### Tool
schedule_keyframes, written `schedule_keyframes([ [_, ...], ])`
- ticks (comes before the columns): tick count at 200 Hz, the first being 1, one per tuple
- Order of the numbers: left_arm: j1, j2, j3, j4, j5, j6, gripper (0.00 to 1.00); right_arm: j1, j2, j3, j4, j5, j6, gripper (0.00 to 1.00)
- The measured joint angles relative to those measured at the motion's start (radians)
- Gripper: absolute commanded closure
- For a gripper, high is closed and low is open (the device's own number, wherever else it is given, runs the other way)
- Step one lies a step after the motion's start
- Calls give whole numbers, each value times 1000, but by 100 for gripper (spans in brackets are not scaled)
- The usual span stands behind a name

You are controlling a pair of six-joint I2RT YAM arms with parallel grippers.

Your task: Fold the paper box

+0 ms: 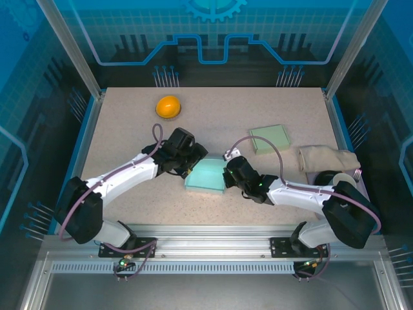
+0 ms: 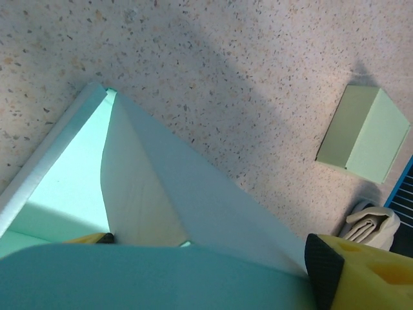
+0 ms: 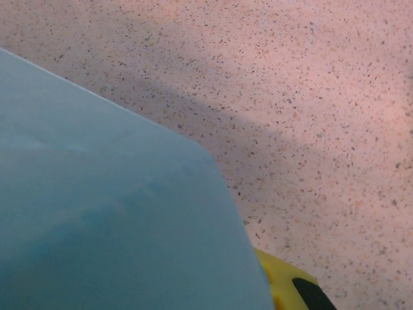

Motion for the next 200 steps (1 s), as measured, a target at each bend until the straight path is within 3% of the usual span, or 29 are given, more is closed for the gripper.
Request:
schedule_keyframes([
  [97,-14,-76,-89,42,-31,3,24,24,-38,5,-80,-61,240,91],
  [121,-15,-85,-100,44,-33,4,24,28,-40,16,-115,-79,318,80],
  [160,-15,-88,-137,16,-43,23,25,37,-42,17,-178,-94,435,79],
  [200,-14,-106,-161,-3,-71,31,25,85,-42,31,-196,-93,441,79],
])
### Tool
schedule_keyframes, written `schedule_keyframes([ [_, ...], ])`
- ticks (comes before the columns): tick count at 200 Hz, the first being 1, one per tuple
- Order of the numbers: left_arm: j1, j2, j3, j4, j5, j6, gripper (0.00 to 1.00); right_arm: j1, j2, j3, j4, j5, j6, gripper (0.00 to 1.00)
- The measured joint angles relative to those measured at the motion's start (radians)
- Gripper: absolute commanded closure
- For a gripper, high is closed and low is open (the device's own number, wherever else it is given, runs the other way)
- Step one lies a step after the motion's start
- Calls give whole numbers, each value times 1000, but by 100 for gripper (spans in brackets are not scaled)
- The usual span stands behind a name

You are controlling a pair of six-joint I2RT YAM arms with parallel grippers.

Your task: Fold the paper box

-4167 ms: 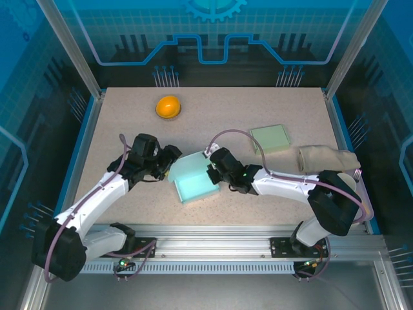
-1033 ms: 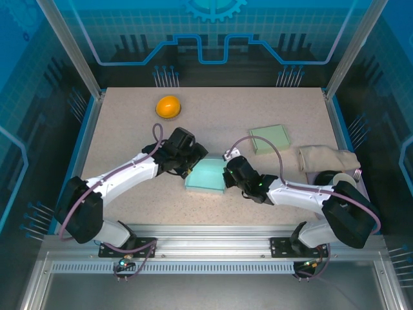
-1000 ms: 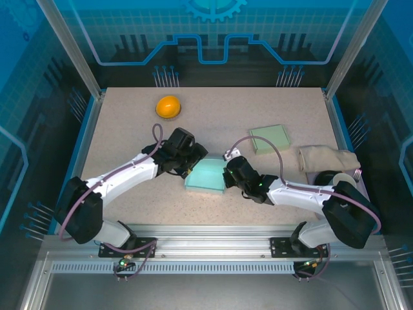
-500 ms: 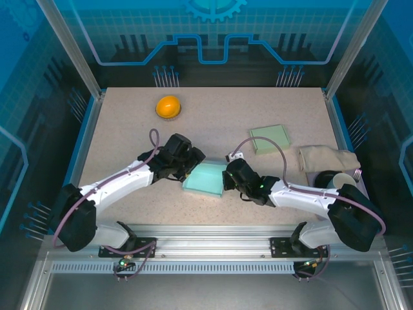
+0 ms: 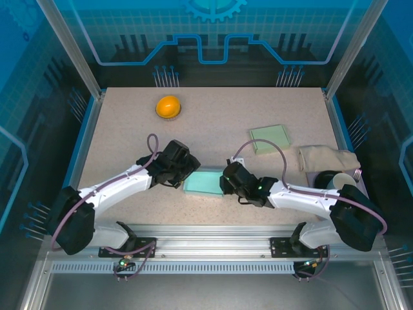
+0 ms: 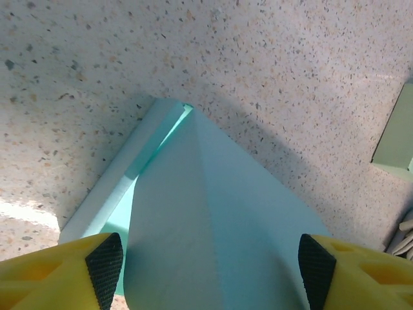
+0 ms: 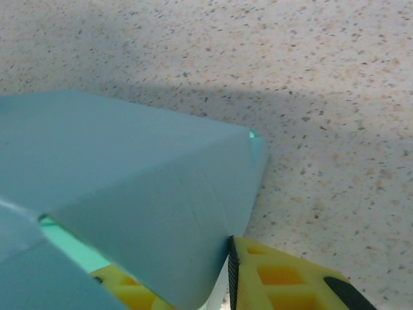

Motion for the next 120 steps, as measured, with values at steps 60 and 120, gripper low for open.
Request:
schedule_keyframes([
  [60,0,-7,-3,-16,-23,0,25,40,1,11,52,-23,-95,80],
  [120,0,-7,-6,-30,-33,0,26,43,35,72,34,-35,-114,80],
])
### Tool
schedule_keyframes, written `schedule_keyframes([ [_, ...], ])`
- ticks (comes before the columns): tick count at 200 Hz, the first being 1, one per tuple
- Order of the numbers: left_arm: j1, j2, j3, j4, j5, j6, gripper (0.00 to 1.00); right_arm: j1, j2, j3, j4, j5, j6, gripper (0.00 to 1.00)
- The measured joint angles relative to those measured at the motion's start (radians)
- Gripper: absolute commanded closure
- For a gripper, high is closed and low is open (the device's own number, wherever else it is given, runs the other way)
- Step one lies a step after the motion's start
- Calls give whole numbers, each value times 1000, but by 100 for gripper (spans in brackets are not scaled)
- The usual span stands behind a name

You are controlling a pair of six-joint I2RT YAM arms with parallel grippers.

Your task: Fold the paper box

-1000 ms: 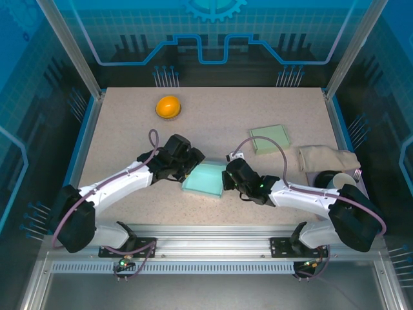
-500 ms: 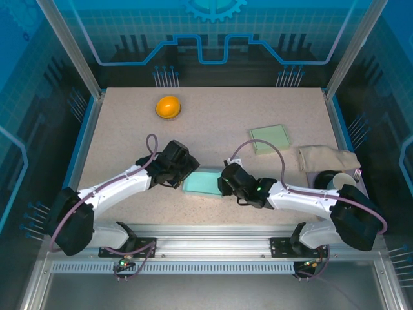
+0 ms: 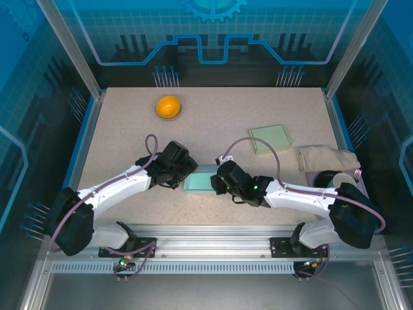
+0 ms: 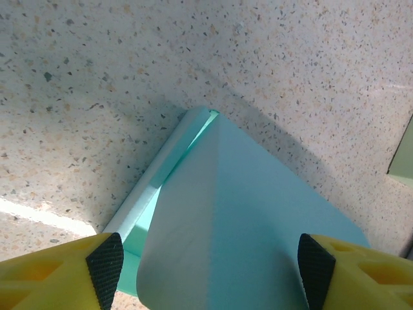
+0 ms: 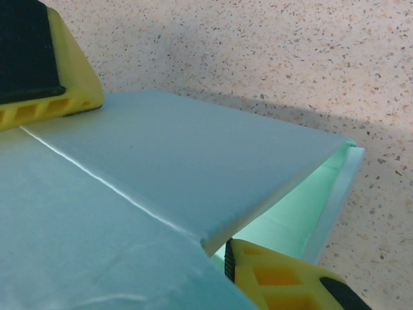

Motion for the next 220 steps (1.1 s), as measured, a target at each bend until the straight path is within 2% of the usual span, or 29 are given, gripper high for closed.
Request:
schedule_keyframes([
  [54,0,0,-20,13,-7,-3,27,5,19,-6,-26,0,2,79],
  [101,0,16,-26,14,-7,-3,28,6,11,-34,-57,0,0,72],
  [169,-3,48,-40,31,-7,-9,27,7,-83,-57,-155,0,-27,62],
  [220,-5,50,-40,30,-8,-10,26,74,-203,-55,-283,37,-77,53],
])
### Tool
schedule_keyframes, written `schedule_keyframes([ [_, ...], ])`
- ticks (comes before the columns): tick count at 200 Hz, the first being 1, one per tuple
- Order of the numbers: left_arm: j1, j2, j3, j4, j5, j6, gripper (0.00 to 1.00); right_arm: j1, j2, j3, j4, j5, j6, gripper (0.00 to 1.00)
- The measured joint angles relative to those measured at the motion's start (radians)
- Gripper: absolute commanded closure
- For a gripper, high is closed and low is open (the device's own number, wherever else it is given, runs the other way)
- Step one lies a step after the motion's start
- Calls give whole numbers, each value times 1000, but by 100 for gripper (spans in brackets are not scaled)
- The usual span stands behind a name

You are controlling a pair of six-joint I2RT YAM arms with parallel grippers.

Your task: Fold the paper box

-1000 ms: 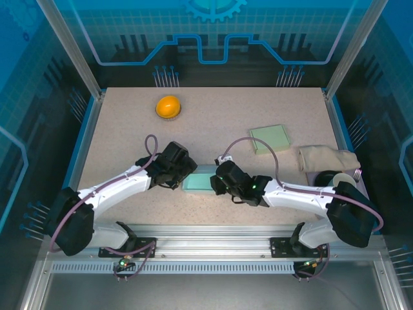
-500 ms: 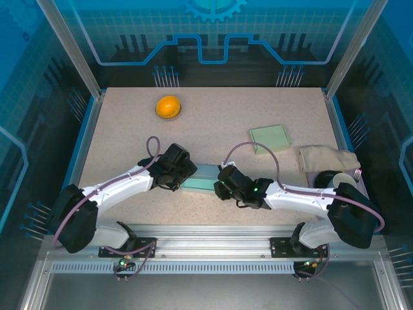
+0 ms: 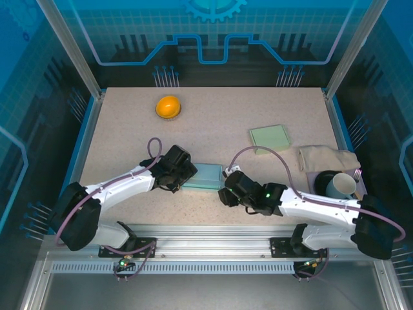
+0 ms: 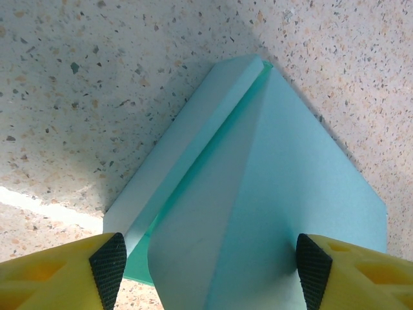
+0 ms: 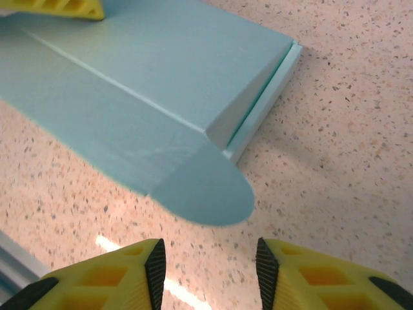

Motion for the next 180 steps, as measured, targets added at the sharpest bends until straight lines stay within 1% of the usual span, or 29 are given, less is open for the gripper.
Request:
schedule_keyframes([
  [23,-2,2,0,0,-6,0,25,4,-24,42,-62,20,-24,48],
  [63,-3,3,0,0,-14,2,23,-21,6,165,-112,20,-58,44],
  [92,-5,3,0,-3,-21,3,21,-95,109,254,-112,-2,-79,44],
  [124,-6,3,0,-3,-26,3,19,-169,272,306,-107,-30,-92,43],
  [153,-6,3,0,-4,-30,8,17,-192,372,307,-97,-58,-91,43],
  [180,-7,4,3,-12,-30,14,15,-195,423,308,-77,-70,-83,43],
])
